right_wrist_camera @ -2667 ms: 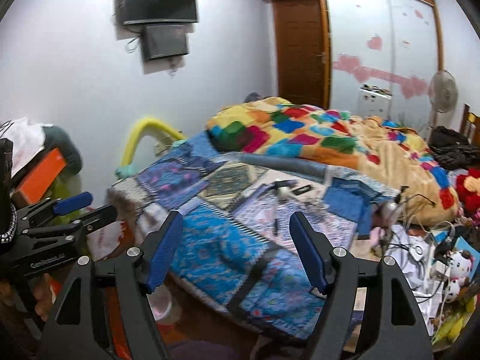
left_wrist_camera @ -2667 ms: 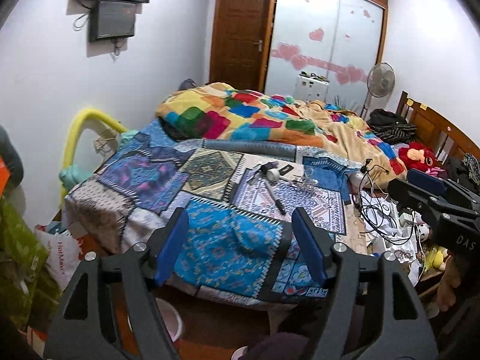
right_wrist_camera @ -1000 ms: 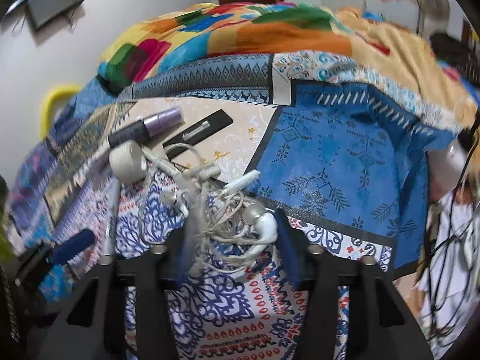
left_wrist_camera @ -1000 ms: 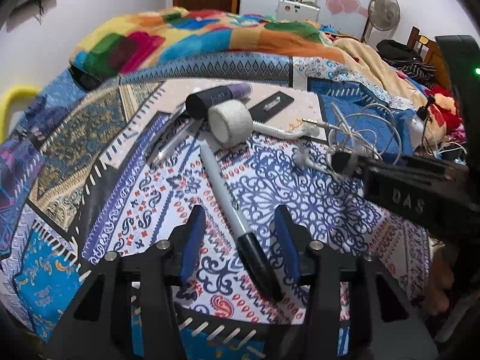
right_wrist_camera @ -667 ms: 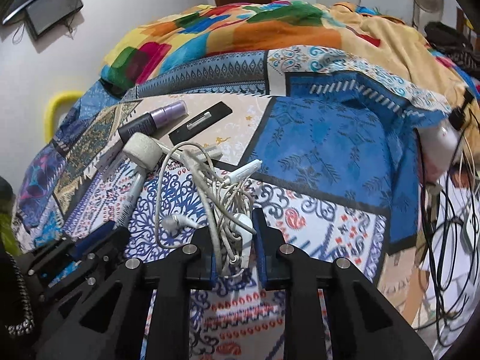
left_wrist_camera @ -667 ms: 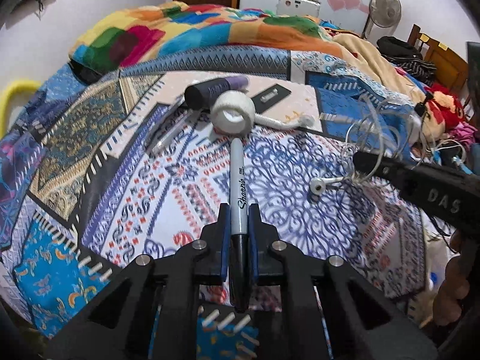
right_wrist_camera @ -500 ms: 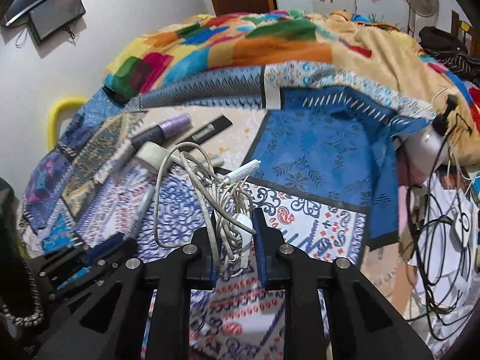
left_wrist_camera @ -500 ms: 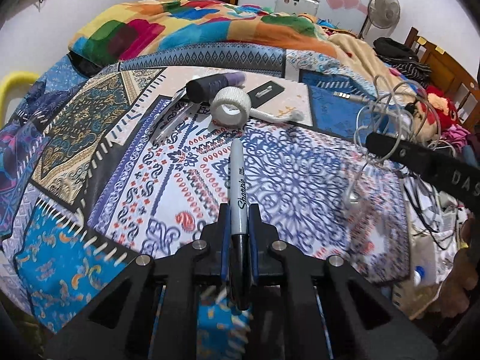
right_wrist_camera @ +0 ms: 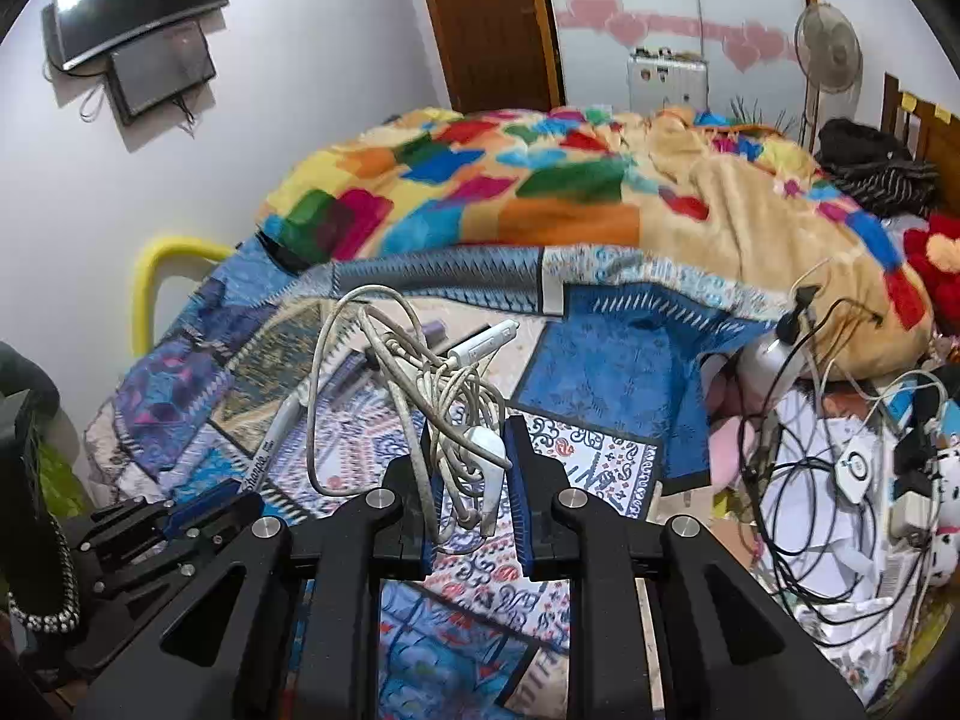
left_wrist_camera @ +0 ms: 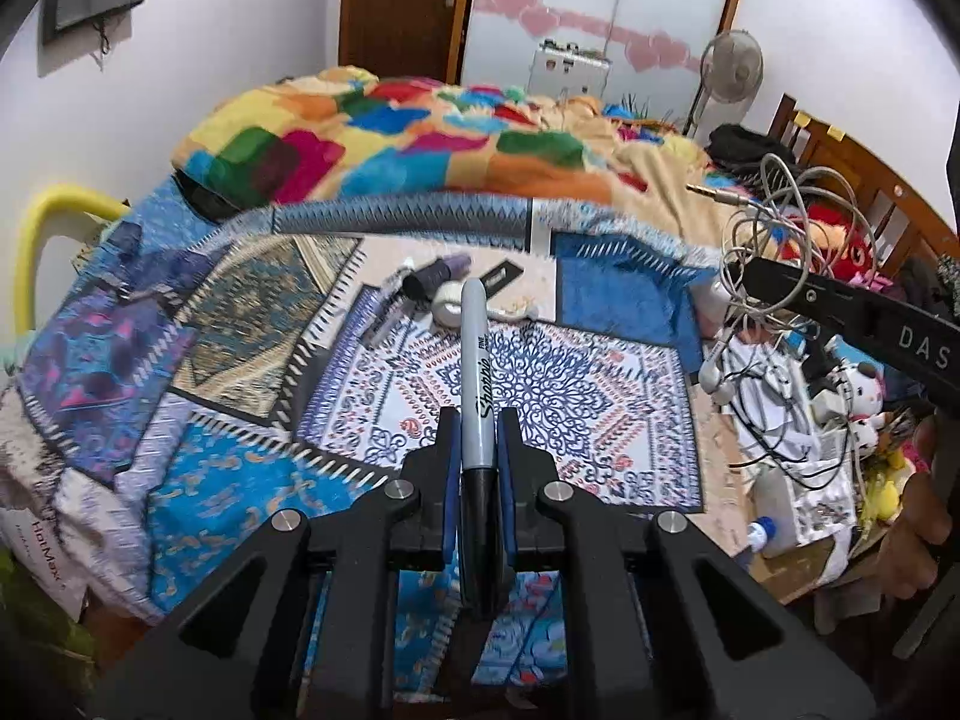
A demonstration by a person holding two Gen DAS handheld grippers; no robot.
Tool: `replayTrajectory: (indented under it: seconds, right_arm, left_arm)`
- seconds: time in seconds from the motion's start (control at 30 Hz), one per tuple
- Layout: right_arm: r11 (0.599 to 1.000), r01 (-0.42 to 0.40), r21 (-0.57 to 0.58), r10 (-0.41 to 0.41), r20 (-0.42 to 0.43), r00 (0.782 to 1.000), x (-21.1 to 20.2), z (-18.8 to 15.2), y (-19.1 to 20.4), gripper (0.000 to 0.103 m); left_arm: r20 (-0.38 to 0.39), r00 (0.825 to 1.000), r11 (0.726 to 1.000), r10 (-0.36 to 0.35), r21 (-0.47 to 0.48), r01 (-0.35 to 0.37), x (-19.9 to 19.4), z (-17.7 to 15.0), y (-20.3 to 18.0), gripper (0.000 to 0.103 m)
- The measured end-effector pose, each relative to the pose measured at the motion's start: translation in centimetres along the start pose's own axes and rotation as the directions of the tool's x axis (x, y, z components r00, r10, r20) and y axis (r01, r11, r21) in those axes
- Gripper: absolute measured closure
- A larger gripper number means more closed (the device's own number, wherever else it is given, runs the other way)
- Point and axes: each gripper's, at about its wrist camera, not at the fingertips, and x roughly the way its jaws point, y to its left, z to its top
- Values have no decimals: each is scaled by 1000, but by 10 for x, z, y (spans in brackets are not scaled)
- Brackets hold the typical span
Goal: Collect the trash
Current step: 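Carry earphones in right tool and marker in left tool over white bin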
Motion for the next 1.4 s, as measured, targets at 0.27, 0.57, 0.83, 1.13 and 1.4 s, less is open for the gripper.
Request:
replayTrajectory:
  seconds: [0.27,0.57,0.83,1.13,1.4]
  right_arm:
    - [999,-13,-40,16,72,997,-65,-2,33,86]
    - [995,-38,-90,50,130,990,-122,-15,77,85]
    - [987,-75,-140,97,151,984,-153,-34,118,85]
    - [970,-125,-210,157,141,978,-166,-58,172,85]
    - [939,-177,-294,209,82,974,-156,-84,227,86]
  left_arm:
    - [95,995,1000,26,8,-27,-85,-9,8,93]
    - [168,984,998,61,-16,-59,-162,-33,34,93]
    - [218,970,994,105,-61,-94,-223,-64,73,93]
    - [233,958,983,167,-119,-143,-270,-103,119,93]
    - [206,950,962,233,-189,-195,-292,-138,168,93]
